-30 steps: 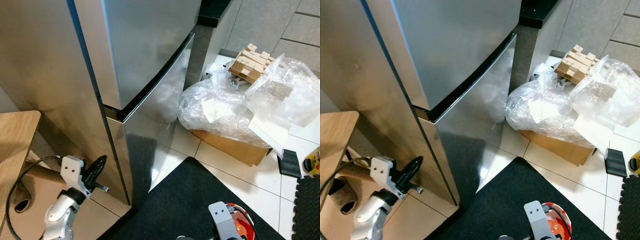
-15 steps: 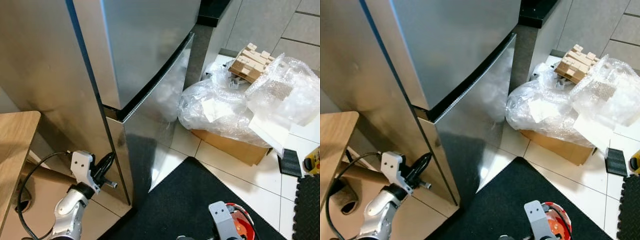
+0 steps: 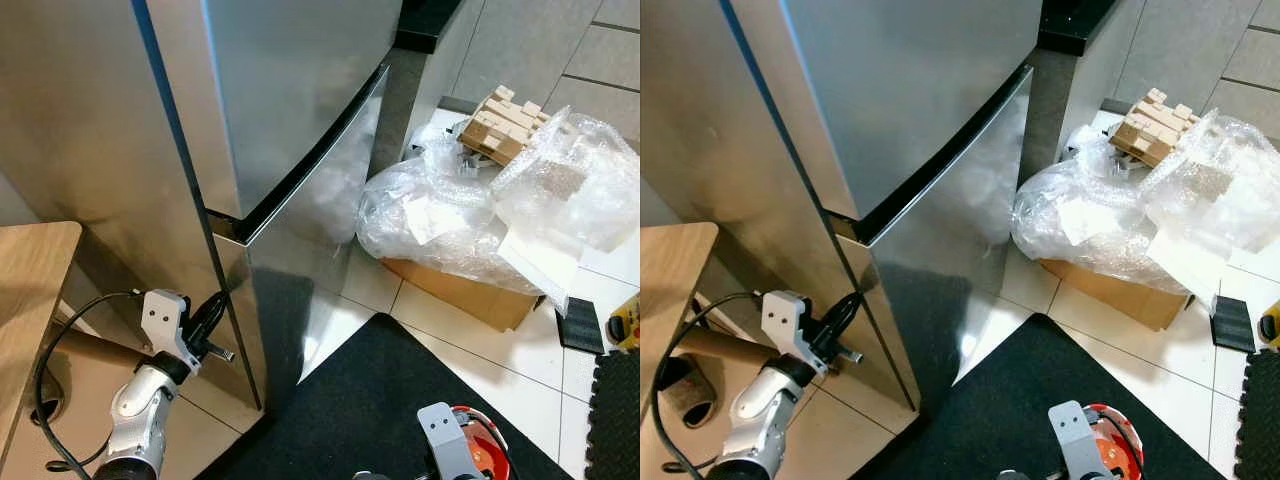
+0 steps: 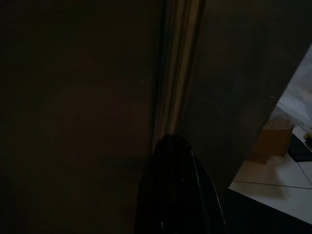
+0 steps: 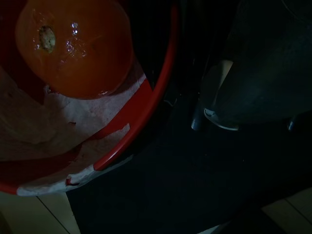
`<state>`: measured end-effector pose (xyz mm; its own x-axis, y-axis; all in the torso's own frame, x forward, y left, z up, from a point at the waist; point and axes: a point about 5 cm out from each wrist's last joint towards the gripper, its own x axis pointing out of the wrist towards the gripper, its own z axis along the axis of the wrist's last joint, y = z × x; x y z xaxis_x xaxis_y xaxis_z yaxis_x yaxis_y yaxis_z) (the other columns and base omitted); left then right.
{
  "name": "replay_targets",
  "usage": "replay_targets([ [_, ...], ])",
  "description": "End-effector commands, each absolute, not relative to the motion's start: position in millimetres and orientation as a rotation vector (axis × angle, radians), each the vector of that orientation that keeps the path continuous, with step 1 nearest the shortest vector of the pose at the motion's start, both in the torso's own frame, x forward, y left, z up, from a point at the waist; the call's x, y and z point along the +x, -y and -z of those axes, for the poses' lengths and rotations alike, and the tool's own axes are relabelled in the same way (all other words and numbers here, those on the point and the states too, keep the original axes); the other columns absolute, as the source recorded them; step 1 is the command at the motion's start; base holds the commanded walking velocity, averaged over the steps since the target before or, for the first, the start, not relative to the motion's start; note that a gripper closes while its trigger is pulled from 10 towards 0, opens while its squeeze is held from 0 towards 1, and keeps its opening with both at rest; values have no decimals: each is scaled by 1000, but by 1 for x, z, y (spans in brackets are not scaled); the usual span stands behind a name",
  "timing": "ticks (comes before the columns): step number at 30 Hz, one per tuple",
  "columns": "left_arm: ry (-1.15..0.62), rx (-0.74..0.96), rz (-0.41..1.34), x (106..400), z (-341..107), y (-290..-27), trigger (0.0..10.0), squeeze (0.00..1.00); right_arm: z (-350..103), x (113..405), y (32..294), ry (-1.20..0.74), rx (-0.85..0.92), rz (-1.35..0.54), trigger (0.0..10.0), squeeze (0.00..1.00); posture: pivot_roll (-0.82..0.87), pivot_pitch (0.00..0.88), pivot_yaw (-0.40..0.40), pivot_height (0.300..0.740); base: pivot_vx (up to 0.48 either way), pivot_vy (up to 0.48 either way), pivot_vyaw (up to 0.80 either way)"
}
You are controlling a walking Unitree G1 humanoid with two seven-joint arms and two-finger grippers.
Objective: Restocking fridge
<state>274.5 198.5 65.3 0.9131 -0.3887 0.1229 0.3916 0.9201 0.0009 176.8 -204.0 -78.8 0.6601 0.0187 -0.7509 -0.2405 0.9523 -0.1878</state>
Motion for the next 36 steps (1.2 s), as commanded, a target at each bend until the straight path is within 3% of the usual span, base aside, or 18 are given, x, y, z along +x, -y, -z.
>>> replay_targets([
  [1, 109, -9, 388, 272, -62, -203, 0, 0, 79, 174, 208, -837, -287, -130, 10000, 0, -187, 126, 10, 740, 0, 0, 0],
  [17, 118, -1, 316, 279, -63, -205, 0, 0, 79, 175, 207, -834, -287, -130, 10000, 0, -188, 127, 10, 740, 0, 0, 0],
  [36, 155, 1, 269, 299, -72, -190, 0, 0, 78, 175, 209, -831, -286, -125, 10000, 0, -196, 129, 14, 740, 0, 0, 0],
])
